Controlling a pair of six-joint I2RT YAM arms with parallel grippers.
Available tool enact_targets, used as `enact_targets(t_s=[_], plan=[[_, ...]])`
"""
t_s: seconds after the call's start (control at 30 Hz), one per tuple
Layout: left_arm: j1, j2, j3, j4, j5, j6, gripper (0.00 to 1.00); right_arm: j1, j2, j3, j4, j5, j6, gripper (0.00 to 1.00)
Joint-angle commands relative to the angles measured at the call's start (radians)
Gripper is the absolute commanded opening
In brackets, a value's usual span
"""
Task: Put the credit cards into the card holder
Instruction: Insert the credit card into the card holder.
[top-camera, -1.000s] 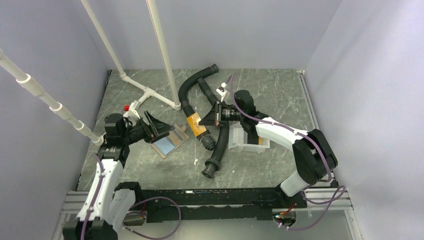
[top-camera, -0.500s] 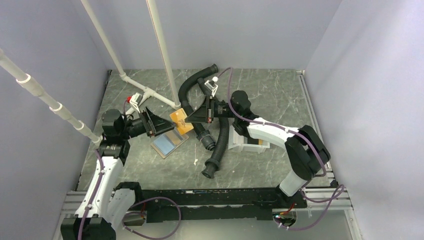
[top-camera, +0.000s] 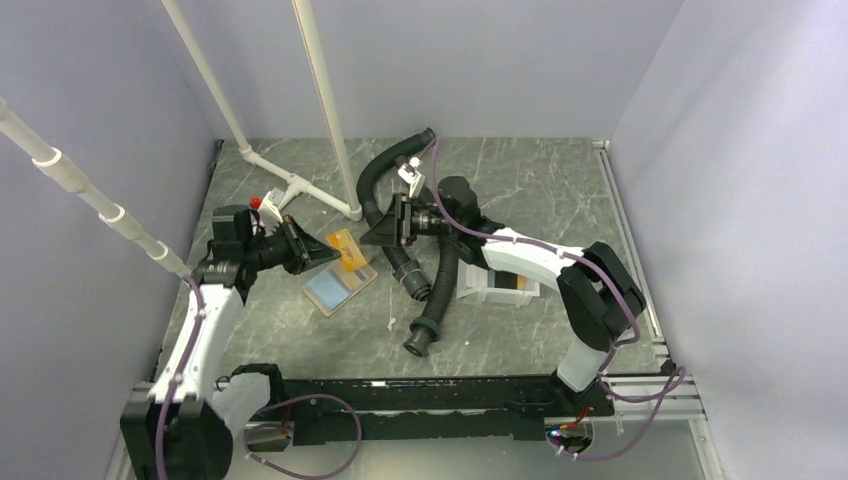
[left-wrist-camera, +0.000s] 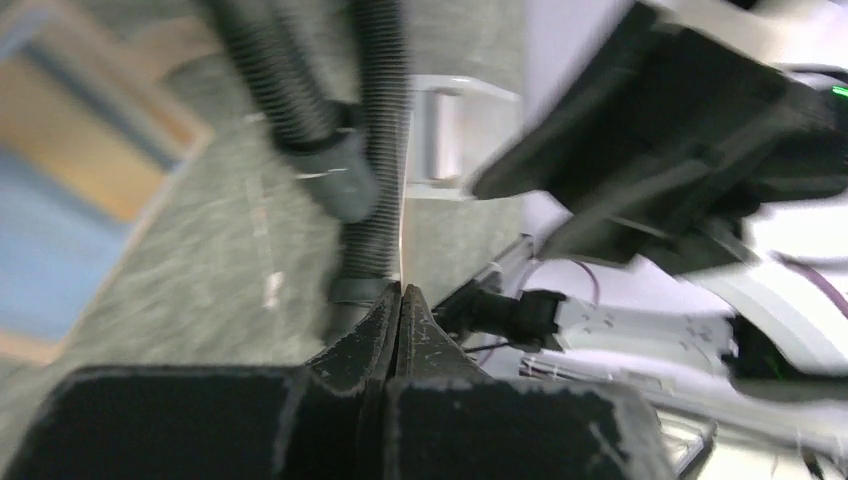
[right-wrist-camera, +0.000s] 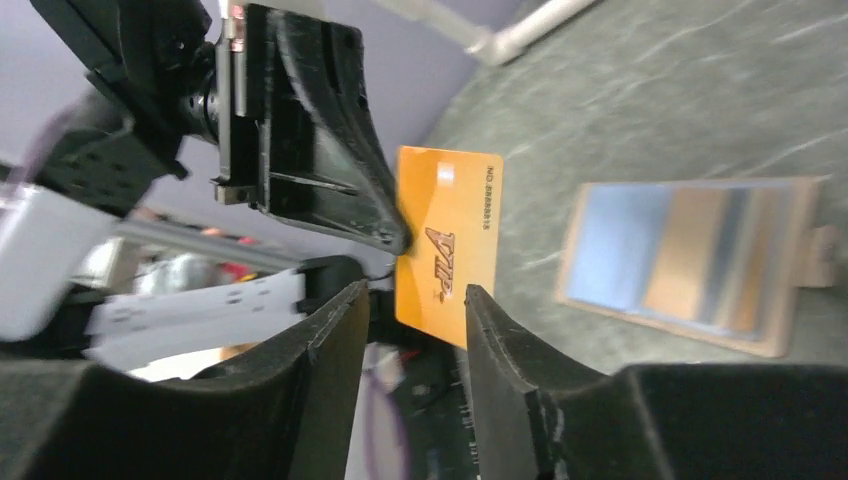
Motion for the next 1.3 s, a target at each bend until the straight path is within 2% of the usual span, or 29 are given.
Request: enact_targets(t_s=[0.0,0.03,0.13,0.2,0.33,0.47,0.5,0.57,0.87,1.27], plan=[[0.079,0.180,0.032,-0.276,-0.135,0.197,0.00,0.019,0.053,0.134,-0.299,0.161,-0.339,0.45],[0.089,0.218,0.029,-0.249,-0.094,0.196,0.00,0.020,0.086,0.156,-0.320,0.153,-0.353,0.46],[0.114,0.327,0.056,-0.247,-0.118,0.225,0.00,0.037,0.209,0.268,-0.402,0.123,-0.410,0.42],[0.147,0.397,0.052,-0.217,-0.081,0.228,0.00,0.046,0.293,0.319,-0.427,0.104,-0.433,0.38],[0.178,0.509,0.067,-0.212,-0.056,0.256,0.00,0.048,0.411,0.392,-0.439,0.035,-0.440,0.22],[0.178,0.592,0.080,-0.202,-0.056,0.290,0.00,0.048,0.476,0.435,-0.458,0.033,-0.460,0.01],[0.179,0.608,0.078,-0.194,-0.039,0.294,0.00,0.049,0.486,0.446,-0.476,0.045,-0.468,0.00],[0.179,0.623,0.071,-0.174,-0.017,0.293,0.00,0.050,0.498,0.448,-0.475,0.065,-0.472,0.00],[0.177,0.610,0.048,-0.129,-0.082,0.319,0.00,0.048,0.559,0.475,-0.519,0.097,-0.506,0.00],[0.177,0.641,0.054,-0.155,-0.057,0.279,0.00,0.049,0.572,0.494,-0.542,0.122,-0.520,0.00]])
